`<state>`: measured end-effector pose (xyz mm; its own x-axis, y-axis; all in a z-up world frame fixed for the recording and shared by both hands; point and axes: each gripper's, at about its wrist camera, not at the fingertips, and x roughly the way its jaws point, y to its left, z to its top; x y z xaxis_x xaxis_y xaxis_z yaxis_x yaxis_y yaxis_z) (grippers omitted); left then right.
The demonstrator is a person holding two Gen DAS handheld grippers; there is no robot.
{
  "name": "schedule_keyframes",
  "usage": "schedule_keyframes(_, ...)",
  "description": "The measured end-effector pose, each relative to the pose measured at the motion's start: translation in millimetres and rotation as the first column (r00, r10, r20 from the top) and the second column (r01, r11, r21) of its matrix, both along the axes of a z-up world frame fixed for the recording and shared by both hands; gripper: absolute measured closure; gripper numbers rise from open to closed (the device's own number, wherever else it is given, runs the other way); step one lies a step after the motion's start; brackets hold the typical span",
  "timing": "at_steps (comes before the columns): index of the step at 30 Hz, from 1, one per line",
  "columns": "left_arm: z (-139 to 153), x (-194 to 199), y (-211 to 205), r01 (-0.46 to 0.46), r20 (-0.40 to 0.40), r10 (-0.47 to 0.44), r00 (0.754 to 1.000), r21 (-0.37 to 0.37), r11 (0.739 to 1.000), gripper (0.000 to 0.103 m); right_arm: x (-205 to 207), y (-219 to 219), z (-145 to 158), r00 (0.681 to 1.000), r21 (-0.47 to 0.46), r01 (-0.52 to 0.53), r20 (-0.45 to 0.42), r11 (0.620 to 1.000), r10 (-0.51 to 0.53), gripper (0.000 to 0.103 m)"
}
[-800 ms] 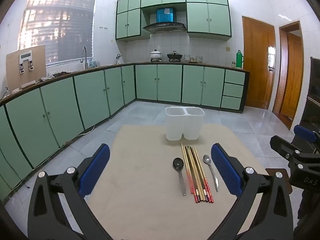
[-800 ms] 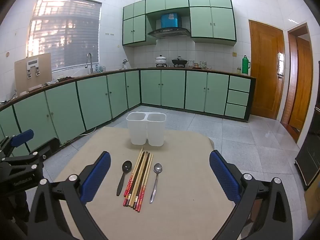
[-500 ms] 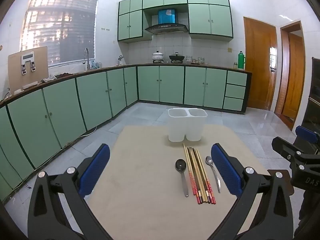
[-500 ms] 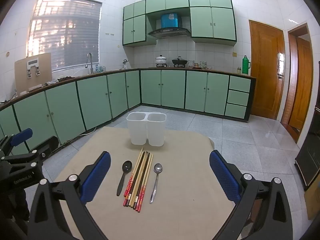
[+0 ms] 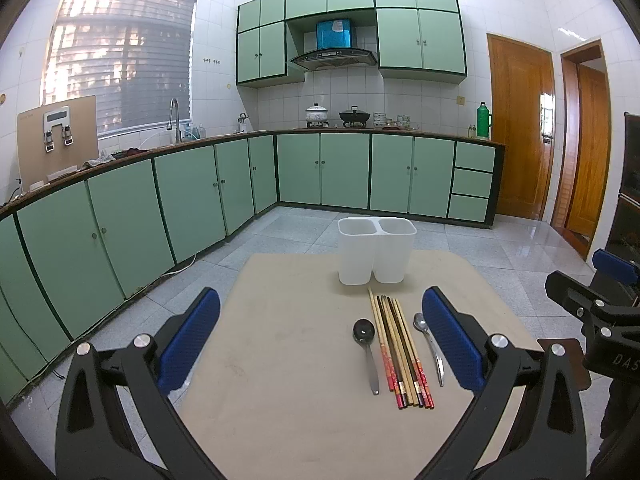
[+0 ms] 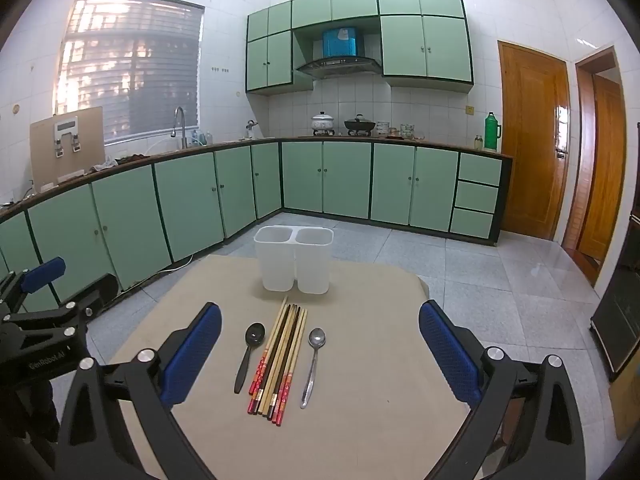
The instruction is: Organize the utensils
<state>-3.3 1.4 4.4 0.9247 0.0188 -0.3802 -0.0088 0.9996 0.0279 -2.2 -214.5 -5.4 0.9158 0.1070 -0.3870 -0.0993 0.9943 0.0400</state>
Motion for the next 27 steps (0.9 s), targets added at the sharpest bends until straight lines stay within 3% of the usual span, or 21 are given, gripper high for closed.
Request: schedule_keyframes(27,-0.4,0.1,-0.8,0.000,0.001,0.000,1.000,0.003,1.000,0.005,1.3,-3.4,1.5,1.000,0.000,-0.001,0.000,1.000,0.001,0.006)
